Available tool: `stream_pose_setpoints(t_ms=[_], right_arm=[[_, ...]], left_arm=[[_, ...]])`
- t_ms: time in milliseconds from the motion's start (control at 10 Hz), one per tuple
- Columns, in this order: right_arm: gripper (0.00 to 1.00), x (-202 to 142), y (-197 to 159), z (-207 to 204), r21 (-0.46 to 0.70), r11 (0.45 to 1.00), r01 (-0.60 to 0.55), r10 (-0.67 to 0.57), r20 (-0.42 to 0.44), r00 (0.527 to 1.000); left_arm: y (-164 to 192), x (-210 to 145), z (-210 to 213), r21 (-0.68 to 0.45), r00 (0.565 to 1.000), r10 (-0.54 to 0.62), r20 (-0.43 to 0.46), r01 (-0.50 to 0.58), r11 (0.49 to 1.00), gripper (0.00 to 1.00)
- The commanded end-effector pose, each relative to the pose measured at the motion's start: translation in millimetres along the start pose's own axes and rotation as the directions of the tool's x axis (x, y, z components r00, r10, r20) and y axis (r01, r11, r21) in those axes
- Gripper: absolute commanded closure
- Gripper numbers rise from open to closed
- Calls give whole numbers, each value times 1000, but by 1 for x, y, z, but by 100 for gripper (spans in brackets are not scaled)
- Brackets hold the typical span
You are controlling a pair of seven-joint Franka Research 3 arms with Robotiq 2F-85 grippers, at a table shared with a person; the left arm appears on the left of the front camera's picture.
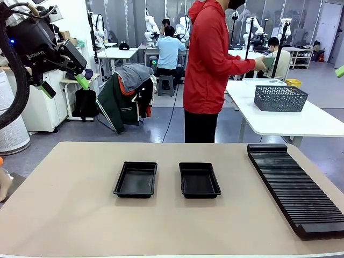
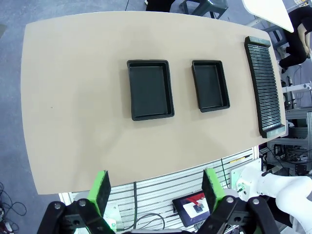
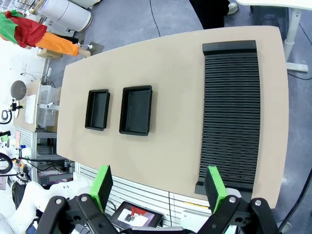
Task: Inspect and transfer BCBs to ESD trays.
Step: Pick up the Blank PCB from the PCB Rack and place it in the left ESD tray.
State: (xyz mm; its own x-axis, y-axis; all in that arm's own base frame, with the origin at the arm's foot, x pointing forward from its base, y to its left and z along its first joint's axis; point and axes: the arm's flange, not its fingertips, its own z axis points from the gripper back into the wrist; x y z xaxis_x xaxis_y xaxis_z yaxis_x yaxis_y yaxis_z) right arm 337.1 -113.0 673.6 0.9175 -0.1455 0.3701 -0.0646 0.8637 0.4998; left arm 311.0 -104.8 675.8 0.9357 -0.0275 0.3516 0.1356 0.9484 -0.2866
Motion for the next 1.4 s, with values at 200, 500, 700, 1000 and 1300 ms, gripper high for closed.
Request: stream_pose_setpoints(t_ms=[200,500,700,1000,1300], right_arm=[[0,-4,-6,6,-3,1000,22,-22,-37,999],[0,-4,-6,14,-23,998,62,-62,-17,998],[0,-6,-5,3,1,1000,11,-11,-40,999],[0,-6,-5,3,1,1000,11,-11,-40,999],[0,-6,-5,3,1,1000,11,-11,-40,999]], left_arm=[[0,0,0,-3,1000,3,0,-3,1000,0],[0,0,0,-3,1000,3,0,-3,1000,0],[0,0,0,-3,1000,3,0,-3,1000,0],[0,0,0,-3,1000,3,0,-3,1000,0],[0,0,0,-3,1000,3,0,-3,1000,0]])
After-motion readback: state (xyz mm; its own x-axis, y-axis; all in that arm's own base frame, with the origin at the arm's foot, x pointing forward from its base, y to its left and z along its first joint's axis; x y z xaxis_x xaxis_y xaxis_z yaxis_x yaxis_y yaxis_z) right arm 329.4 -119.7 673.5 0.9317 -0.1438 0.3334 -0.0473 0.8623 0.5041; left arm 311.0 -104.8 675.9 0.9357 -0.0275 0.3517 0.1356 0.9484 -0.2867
